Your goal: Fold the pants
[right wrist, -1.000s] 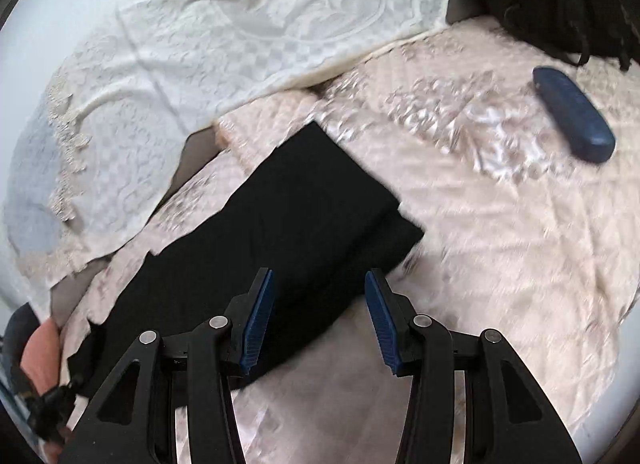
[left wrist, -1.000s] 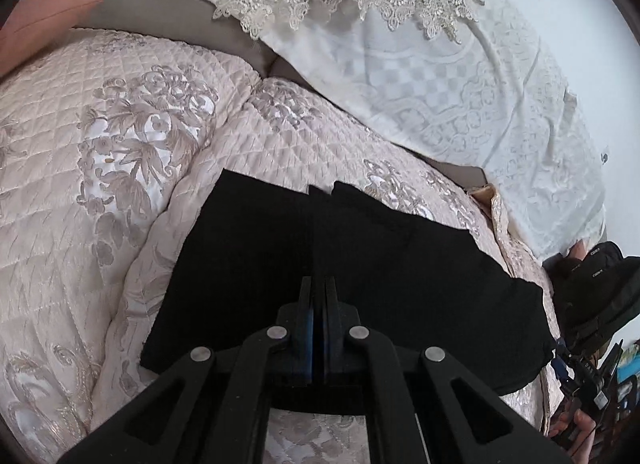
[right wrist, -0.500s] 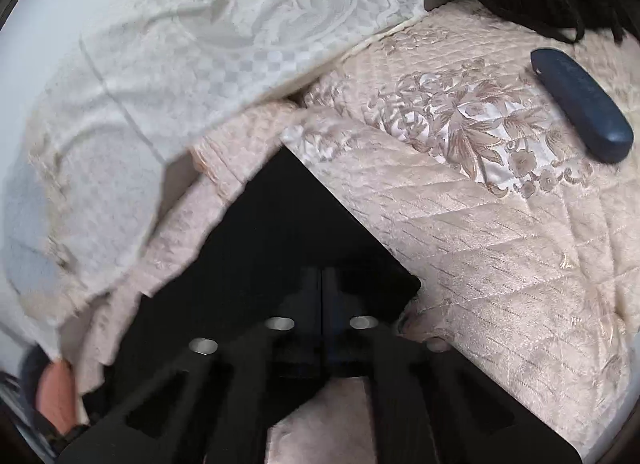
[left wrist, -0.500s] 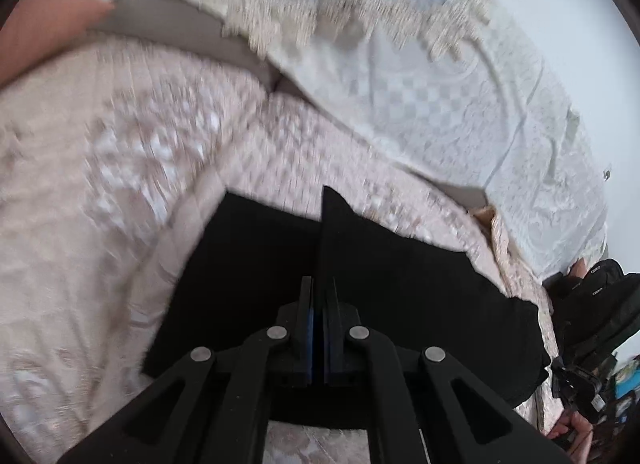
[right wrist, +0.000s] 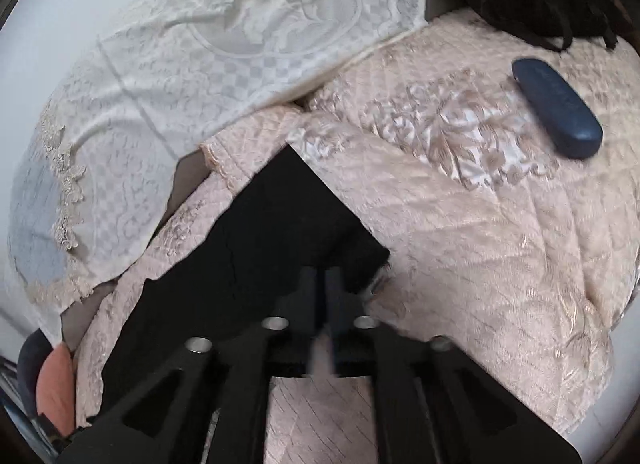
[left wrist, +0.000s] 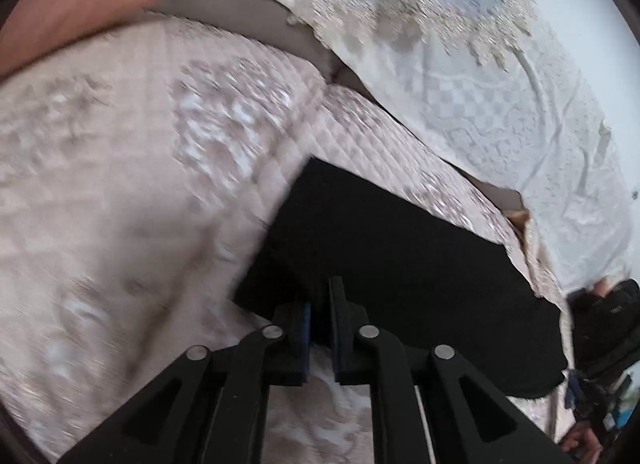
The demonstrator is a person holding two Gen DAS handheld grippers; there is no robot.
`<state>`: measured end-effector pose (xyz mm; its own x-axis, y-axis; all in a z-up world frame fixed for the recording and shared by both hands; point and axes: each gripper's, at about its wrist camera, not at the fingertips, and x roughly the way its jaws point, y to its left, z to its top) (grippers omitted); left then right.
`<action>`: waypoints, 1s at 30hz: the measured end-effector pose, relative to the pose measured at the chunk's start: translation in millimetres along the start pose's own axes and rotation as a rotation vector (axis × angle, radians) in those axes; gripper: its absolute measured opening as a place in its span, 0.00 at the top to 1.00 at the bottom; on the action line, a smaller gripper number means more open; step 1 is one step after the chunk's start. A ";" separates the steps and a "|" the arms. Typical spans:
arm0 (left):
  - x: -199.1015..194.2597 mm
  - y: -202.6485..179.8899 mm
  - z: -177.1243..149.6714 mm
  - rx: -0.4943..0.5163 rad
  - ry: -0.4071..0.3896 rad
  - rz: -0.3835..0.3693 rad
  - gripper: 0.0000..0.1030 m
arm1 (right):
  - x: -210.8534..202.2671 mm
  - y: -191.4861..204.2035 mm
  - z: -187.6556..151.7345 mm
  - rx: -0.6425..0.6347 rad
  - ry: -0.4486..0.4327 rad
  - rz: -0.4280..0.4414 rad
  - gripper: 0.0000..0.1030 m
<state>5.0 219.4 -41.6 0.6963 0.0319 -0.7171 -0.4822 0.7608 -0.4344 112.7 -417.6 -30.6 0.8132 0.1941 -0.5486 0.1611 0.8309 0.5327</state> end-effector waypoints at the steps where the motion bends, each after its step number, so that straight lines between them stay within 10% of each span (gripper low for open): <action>1: -3.0 3.4 3.4 -0.006 -0.013 0.039 0.86 | -0.7 0.7 2.4 0.004 -0.009 0.010 0.66; 5: -14.9 6.6 11.9 -0.005 -0.056 0.069 0.86 | 8.6 3.0 9.0 -0.008 0.003 0.012 0.60; 17: 12.1 -106.4 -36.8 0.380 0.144 -0.232 0.59 | 50.6 -4.9 32.5 0.005 0.085 -0.073 0.54; 20: 14.7 -116.2 -44.6 0.415 0.168 -0.241 0.59 | 30.0 6.6 36.0 -0.064 0.018 -0.054 0.95; 30: 9.1 -104.9 -35.4 0.423 0.140 -0.219 0.56 | 1.1 -8.1 32.3 -0.038 0.052 -0.025 0.95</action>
<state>43.2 116.9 -21.9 0.6651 -0.2233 -0.7126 -0.0545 0.9372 -0.3446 130.3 -440.9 -14.7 0.7787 0.1993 -0.5949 0.1584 0.8550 0.4938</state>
